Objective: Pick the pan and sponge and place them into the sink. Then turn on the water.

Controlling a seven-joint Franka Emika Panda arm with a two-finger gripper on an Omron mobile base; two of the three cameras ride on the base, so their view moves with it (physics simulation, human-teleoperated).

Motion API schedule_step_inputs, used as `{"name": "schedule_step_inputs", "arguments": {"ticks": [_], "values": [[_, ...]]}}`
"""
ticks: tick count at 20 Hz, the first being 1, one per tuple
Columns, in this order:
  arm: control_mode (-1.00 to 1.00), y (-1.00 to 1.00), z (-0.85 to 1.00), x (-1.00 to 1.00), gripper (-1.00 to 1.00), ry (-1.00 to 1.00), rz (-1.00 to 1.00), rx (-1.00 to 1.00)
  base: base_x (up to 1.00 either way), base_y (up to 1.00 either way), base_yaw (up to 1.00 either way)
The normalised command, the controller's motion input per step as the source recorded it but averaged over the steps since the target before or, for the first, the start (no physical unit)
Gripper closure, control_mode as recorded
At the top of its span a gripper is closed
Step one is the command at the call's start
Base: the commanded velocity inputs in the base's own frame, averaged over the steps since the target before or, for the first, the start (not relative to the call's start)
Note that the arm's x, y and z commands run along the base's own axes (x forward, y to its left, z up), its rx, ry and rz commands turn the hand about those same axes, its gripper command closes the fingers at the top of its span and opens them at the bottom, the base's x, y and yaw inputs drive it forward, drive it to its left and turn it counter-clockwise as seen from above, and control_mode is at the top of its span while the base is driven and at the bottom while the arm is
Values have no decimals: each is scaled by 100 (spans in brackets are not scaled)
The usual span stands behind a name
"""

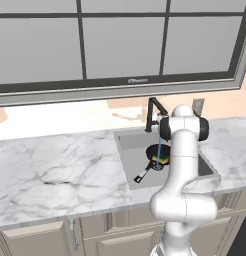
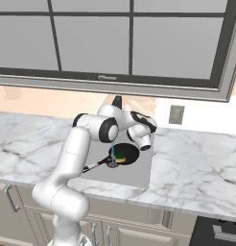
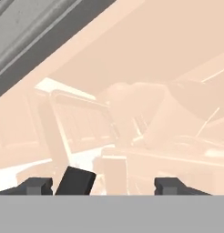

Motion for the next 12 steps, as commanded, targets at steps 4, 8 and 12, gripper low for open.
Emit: {"name": "schedule_step_inputs", "arguments": {"ticks": [4,8,12], "values": [[-100,-100,-10,13,-100,0,-2,7,0,0,0],[-100,-28,0,0,-100,0,-1,4,0,0,0],[-100,0,0,0,-100,0,0,0,0,0,0]]}}
